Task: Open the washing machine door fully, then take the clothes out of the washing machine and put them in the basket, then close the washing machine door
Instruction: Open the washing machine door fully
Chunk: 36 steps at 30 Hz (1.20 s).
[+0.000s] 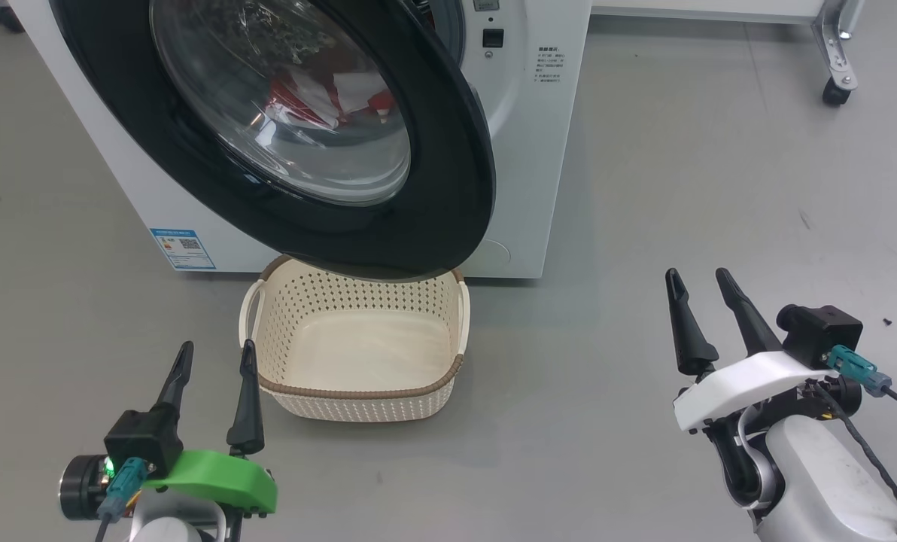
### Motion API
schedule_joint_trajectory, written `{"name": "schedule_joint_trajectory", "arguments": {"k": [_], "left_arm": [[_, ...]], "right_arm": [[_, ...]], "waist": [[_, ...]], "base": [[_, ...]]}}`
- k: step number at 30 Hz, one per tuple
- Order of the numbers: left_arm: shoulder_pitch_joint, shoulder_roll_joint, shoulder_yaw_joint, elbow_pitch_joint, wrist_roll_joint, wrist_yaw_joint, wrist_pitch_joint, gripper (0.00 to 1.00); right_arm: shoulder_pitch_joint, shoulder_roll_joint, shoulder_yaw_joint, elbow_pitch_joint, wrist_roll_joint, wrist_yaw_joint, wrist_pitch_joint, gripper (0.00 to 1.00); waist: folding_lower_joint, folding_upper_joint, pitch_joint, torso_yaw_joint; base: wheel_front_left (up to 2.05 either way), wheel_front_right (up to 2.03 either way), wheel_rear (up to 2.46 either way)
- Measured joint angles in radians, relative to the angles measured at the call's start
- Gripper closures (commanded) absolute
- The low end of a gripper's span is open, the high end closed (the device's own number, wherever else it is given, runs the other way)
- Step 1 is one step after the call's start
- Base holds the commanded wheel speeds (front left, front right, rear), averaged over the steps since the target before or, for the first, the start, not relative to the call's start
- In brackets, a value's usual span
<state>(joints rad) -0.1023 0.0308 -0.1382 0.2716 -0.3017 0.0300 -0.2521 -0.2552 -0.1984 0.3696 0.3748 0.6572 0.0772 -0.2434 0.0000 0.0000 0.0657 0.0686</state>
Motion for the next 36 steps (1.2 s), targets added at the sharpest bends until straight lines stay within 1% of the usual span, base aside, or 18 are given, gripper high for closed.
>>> {"name": "schedule_joint_trajectory", "arguments": {"k": [36], "left_arm": [[0.002, 0.0, 0.0, -0.006, 0.006, -0.002, 0.0, 0.0]], "right_arm": [[0.021, 0.011, -0.029, -0.028, -0.026, 0.001, -0.001, 0.0]], "waist": [[0.0, 0.0, -0.004, -0.003]], "base": [[0.0, 0.0, 0.0]]}}
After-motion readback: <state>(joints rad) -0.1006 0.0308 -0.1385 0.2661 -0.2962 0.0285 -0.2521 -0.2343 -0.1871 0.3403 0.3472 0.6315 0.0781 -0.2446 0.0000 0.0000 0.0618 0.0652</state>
